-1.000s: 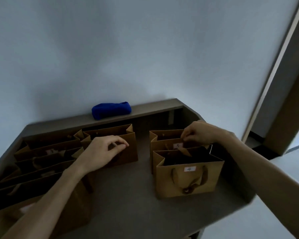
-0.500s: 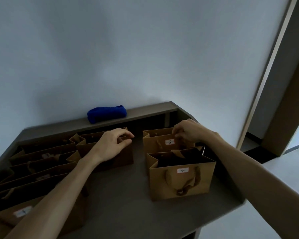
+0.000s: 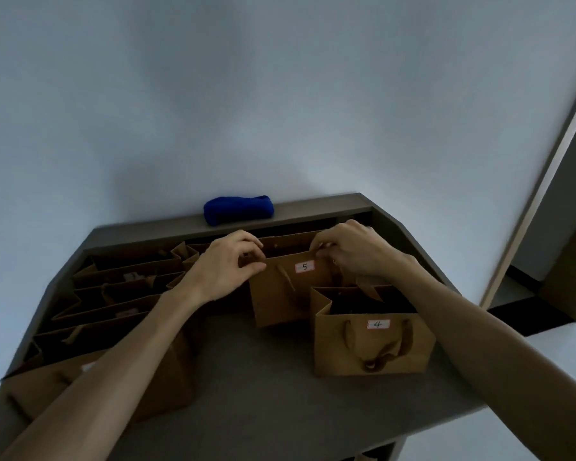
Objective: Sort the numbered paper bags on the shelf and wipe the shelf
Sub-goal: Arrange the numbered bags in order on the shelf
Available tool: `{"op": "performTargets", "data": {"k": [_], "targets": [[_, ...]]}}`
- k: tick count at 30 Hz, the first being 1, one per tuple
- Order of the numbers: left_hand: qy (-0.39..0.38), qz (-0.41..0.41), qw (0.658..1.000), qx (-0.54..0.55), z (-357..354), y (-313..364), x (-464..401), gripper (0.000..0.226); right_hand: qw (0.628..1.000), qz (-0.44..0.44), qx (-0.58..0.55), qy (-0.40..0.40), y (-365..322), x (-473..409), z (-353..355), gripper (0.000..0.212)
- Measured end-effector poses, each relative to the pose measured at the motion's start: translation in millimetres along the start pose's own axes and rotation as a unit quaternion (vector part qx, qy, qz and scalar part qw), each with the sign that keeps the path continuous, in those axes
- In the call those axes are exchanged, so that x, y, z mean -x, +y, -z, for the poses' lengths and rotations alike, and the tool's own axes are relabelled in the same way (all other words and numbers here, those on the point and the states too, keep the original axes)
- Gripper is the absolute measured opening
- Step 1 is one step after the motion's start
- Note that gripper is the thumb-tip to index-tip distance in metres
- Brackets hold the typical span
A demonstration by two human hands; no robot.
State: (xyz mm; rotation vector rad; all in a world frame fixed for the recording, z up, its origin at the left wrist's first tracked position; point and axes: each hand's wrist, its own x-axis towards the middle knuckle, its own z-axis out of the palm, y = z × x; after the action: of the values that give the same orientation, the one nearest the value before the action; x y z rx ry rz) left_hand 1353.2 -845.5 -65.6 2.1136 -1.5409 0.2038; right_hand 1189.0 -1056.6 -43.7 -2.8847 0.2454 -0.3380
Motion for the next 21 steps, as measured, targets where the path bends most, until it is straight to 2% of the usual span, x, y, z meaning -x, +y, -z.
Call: {"op": "performTargets", "data": {"k": [9, 15, 17, 21], "targets": [[-0.023, 0.081, 0.995, -0.046, 37.2, -50.0, 52.4, 0.007, 0.996, 0.068, -0.026, -0.045, -54.7, -43.2, -48.6, 0.024], [-0.062, 0.13, 0.987, -0.072, 33.1, -64.9, 66.9, 0.007, 0.994, 0.082, -0.003, -0.069, -70.7, -55.6, -69.1, 0.027], [-0.054, 0.134, 0.987, -0.076, 28.2, -65.3, 67.5, 0.007, 0.994, 0.082, -0.014, -0.075, -69.1, -53.5, -71.0, 0.026], [-0.031, 0.117, 0.989, -0.088, 22.7, -60.0, 64.7, 0.012, 0.995, 0.083, -0.036, -0.036, -56.9, -43.0, -62.3, 0.026]]}}
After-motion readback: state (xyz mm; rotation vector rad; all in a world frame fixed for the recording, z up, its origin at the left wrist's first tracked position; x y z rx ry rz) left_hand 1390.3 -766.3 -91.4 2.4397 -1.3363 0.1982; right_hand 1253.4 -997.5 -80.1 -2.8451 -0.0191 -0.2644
